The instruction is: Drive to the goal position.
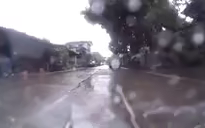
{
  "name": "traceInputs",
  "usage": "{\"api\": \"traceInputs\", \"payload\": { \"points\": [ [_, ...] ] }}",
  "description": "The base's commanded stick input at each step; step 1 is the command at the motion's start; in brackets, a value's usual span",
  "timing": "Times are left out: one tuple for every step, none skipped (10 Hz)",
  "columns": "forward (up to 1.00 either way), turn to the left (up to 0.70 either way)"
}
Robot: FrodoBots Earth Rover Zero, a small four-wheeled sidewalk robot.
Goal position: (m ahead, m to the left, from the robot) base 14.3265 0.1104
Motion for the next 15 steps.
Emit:
{"api": "traceInputs", "payload": {
  "points": [
    [1.0, 0.0],
    [1.0, 0.0],
    [1.0, 0.0],
    [1.0, 0.0],
    [1.0, 0.0],
    [1.0, 0.0],
    [1.0, 0.0],
    [1.0, 0.0],
    [1.0, 0.0],
    [1.0, 0.0],
    [1.0, 0.0],
    [1.0, 0.0],
    [1.0, 0.0],
    [1.0, 0.0],
    [1.0, 0.0]
  ]
}}
